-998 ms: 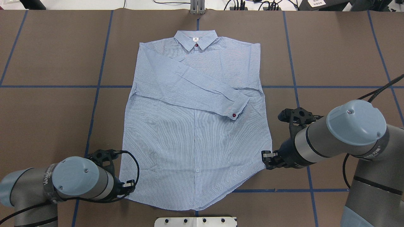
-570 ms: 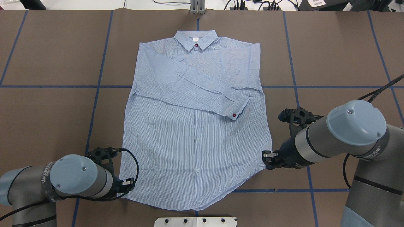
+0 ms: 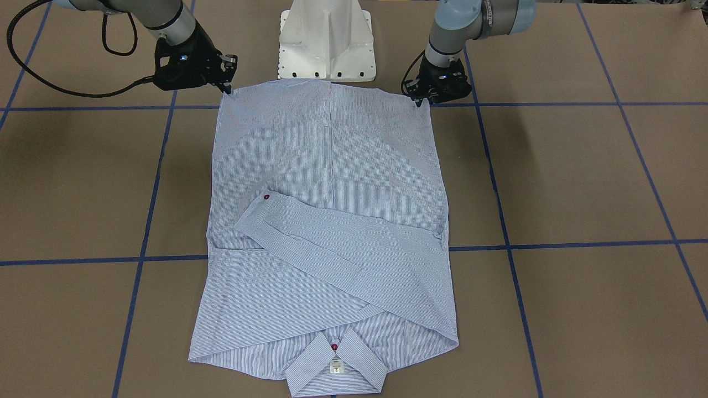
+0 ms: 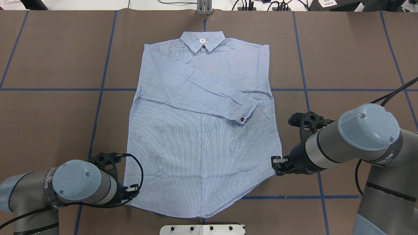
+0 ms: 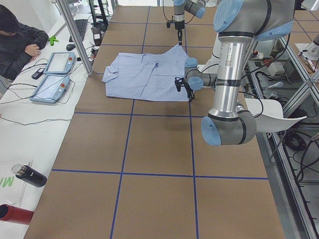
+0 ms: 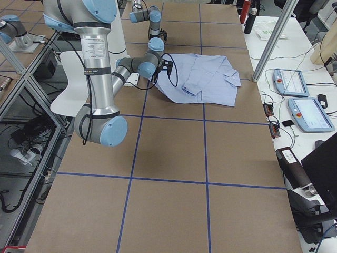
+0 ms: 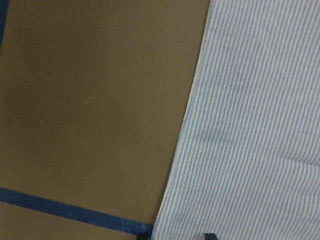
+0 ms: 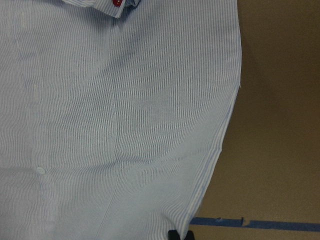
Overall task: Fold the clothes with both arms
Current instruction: 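Grasp the hem corners with both grippers, then lift the hem with both grippers and fold it toward the collar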
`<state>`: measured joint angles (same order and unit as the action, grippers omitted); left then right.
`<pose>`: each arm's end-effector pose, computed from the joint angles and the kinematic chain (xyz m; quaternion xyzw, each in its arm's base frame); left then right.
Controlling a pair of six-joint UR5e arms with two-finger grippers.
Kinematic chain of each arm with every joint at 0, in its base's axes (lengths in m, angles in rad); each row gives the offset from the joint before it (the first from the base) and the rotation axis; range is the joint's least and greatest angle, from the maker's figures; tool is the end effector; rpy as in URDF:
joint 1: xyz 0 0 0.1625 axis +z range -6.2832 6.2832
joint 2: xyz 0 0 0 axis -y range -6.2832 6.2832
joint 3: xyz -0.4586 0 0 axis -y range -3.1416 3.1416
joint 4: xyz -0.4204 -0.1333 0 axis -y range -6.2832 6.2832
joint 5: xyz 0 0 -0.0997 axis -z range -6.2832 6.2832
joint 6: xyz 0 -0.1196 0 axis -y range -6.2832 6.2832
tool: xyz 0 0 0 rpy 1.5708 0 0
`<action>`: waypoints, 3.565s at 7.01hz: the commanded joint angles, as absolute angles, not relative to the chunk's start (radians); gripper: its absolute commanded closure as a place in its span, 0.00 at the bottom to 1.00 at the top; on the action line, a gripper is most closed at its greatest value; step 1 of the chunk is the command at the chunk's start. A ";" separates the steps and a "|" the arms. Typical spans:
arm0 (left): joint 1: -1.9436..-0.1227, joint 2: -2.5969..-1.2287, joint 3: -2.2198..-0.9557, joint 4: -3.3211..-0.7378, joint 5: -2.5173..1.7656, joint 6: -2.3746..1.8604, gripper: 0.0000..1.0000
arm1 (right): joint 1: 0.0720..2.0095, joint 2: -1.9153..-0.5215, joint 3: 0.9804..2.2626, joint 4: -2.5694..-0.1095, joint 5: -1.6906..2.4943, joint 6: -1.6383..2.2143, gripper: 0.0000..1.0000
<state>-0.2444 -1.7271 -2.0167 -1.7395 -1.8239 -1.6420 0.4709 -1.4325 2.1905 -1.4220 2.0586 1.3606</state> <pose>0.5281 -0.2382 0.3910 -0.0843 0.3817 -0.0976 0.9153 -0.4223 -0.3017 0.3143 -0.0627 -0.4732 0.0085 0.8787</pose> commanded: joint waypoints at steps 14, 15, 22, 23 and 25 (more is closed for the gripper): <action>-0.262 -1.720 -2.271 -1.500 -1.832 -1.643 1.00 | 0.495 -1.530 2.298 -1.420 2.163 1.361 1.00; -0.255 -1.720 -2.295 -1.496 -1.867 -1.644 1.00 | 0.492 -1.557 2.322 -1.419 2.167 1.361 1.00; -0.390 -1.775 -2.341 -1.451 -1.951 -1.494 1.00 | 0.582 -1.531 2.269 -1.414 2.258 1.304 1.00; -0.476 -1.776 -2.324 -1.451 -1.997 -1.435 1.00 | 0.619 -1.501 2.232 -1.413 2.260 1.304 1.00; -0.621 -1.779 -2.275 -1.451 -2.066 -1.339 1.00 | 0.733 -1.477 2.191 -1.411 2.279 1.302 1.00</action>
<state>-0.5353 -1.7762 -2.3054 -1.4512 -2.0254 -1.3927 0.6620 -1.4945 2.2187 -1.4119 2.2653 1.3044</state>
